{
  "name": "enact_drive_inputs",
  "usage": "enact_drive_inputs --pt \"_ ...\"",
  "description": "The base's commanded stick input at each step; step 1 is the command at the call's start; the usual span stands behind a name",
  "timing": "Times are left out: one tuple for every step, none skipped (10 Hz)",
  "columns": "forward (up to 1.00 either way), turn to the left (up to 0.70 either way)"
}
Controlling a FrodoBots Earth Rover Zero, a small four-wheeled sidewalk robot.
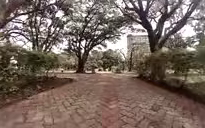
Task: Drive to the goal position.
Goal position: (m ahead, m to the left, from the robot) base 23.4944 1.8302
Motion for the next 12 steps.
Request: enact_drive_inputs --pt "0.7 0.0" --pt "0.7 0.0" --pt "0.7 0.0" --pt "0.7 0.0" --pt "0.7 0.0" --pt "0.7 0.0" --pt "0.7 0.0" --pt "0.7 0.0" --pt "0.7 0.0" --pt "0.7 -0.31" --pt "0.7 -0.27" --pt "0.7 -0.13"
